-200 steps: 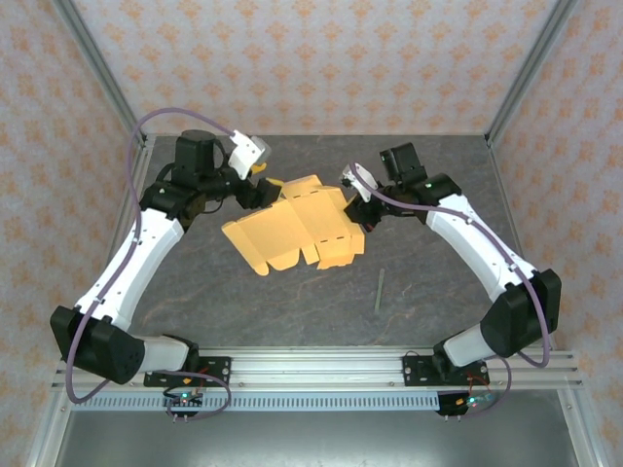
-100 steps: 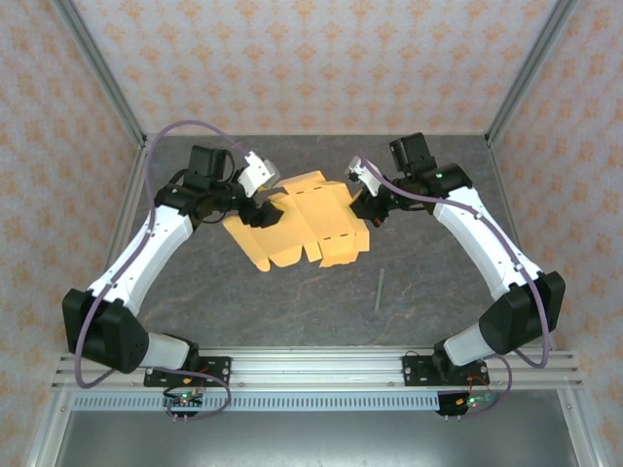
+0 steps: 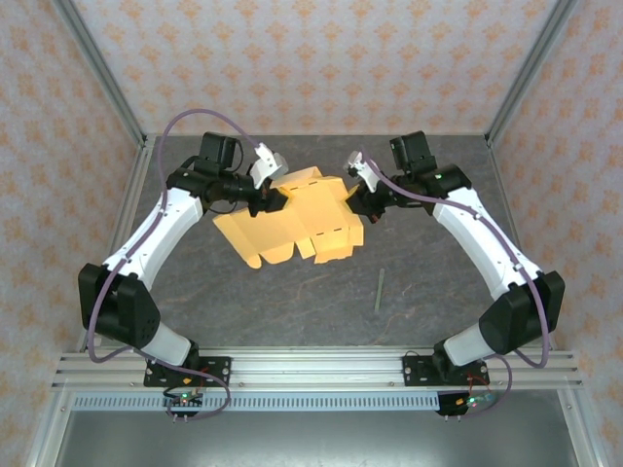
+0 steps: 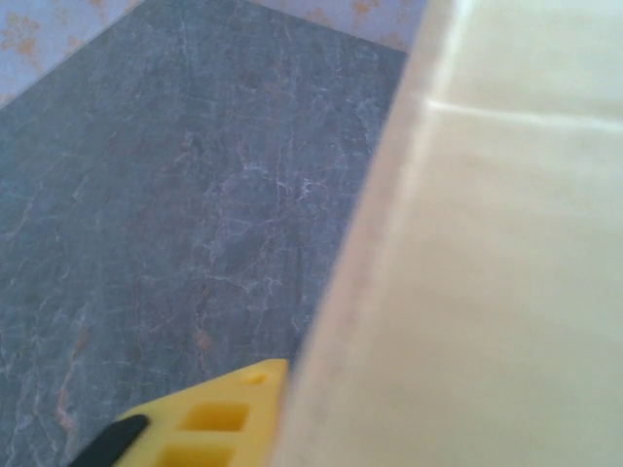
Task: Fold the paper box
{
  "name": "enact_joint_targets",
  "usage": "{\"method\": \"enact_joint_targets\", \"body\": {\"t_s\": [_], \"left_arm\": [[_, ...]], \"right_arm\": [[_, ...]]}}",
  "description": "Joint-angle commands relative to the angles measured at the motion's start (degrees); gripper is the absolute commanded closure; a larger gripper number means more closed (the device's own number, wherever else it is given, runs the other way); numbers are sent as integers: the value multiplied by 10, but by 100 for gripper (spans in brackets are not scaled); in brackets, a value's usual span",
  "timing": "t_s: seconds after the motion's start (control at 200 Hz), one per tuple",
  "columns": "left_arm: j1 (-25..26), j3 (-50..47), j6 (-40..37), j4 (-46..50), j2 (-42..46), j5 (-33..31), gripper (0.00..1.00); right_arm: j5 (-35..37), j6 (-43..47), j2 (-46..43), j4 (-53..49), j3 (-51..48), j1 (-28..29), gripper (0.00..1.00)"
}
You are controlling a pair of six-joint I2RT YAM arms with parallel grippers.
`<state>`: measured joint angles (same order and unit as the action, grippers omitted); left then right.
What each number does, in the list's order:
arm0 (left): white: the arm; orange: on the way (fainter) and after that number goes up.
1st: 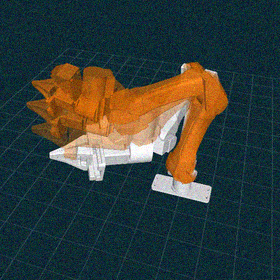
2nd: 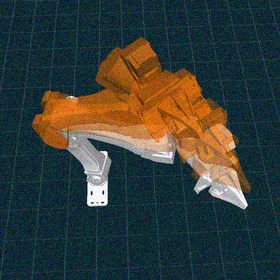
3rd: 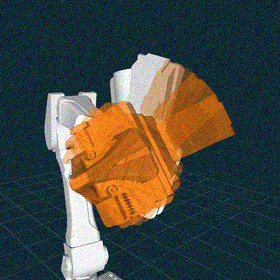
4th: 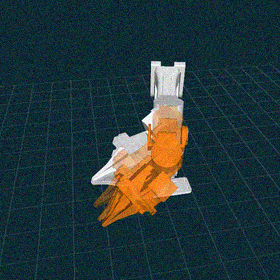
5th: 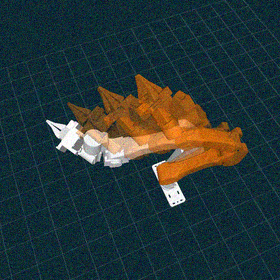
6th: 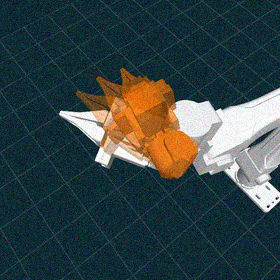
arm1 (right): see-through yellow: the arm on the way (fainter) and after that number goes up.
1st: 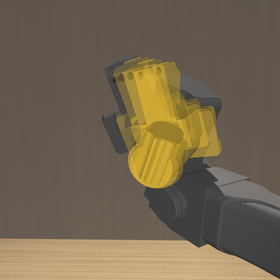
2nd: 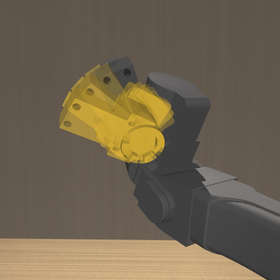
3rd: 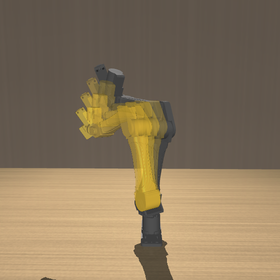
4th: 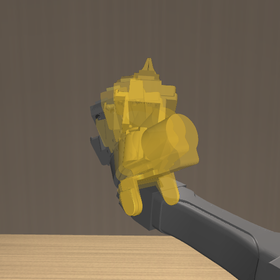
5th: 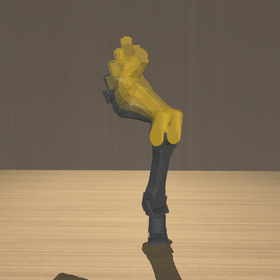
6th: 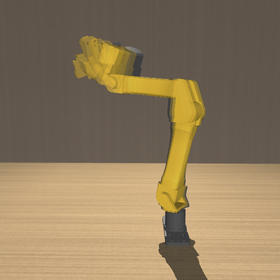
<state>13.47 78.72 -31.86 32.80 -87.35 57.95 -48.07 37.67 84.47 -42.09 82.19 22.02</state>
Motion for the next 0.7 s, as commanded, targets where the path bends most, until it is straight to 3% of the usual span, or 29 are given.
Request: {"method": "enact_joint_targets", "body": {"t_s": [0.0,0.305,0.52,0.596,0.696], "left_arm": [[-4,12,47,-10,0,23,86],[-3,27,219,-70,-17,-1,92],[-3,36,321,-107,-49,-43,91],[-3,41,330,-104,-56,-52,90],[-4,46,324,-95,-58,-59,85]], "right_arm": [[56,-58,-29,108,-32,16,100],[416,-129,-76,295,-145,115,100],[654,-156,-30,344,-145,203,100],[696,-157,-8,333,-130,216,100],[679,-154,-1,319,-127,217,100]]}}
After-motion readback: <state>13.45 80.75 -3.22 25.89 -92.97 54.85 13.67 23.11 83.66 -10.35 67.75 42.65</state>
